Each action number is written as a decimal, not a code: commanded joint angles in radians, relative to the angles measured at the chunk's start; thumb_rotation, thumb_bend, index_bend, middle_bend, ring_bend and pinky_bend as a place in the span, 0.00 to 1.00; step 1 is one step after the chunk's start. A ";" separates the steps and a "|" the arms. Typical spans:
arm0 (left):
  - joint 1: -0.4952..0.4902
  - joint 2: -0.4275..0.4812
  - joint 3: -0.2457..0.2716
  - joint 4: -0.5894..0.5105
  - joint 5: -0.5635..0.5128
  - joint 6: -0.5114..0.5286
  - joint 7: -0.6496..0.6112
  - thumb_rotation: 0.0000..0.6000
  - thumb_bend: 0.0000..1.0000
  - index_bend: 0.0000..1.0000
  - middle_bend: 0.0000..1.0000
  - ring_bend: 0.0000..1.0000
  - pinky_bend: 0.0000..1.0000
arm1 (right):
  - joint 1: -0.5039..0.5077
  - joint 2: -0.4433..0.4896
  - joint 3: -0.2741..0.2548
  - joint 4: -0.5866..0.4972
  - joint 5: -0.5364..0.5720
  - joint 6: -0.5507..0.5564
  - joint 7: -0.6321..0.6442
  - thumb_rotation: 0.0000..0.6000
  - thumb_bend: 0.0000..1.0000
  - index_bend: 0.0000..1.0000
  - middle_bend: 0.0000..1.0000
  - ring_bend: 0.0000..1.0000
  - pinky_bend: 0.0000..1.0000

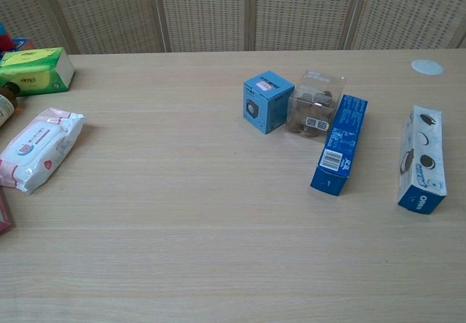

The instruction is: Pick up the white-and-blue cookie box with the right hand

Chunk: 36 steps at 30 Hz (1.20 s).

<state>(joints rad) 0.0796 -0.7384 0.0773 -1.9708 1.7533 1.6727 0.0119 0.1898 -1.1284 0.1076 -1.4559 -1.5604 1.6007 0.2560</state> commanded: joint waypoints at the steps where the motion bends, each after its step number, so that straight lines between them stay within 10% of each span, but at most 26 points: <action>1: -0.003 0.000 0.000 0.000 -0.004 -0.006 0.001 1.00 0.00 0.11 0.00 0.00 0.00 | 0.002 0.000 -0.005 0.003 -0.005 -0.014 0.000 1.00 0.00 0.00 0.00 0.00 0.00; 7: 0.002 -0.003 -0.001 0.002 -0.001 0.002 0.002 1.00 0.00 0.11 0.00 0.00 0.00 | 0.024 -0.018 -0.016 0.053 -0.047 -0.037 0.033 1.00 0.00 0.00 0.00 0.00 0.00; 20: -0.015 -0.011 -0.010 -0.011 -0.032 -0.036 0.013 1.00 0.00 0.11 0.00 0.00 0.00 | 0.269 -0.197 -0.088 0.648 -0.308 -0.106 0.162 1.00 0.00 0.00 0.00 0.00 0.00; 36: -0.014 0.024 -0.009 -0.003 -0.054 -0.034 -0.086 1.00 0.00 0.11 0.00 0.00 0.00 | 0.398 -0.281 -0.271 0.833 -0.430 -0.275 0.146 1.00 0.00 0.03 0.00 0.00 0.00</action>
<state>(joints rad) 0.0675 -0.7243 0.0667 -1.9809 1.6999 1.6405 -0.0703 0.5826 -1.4034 -0.1577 -0.6269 -1.9865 1.3316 0.4030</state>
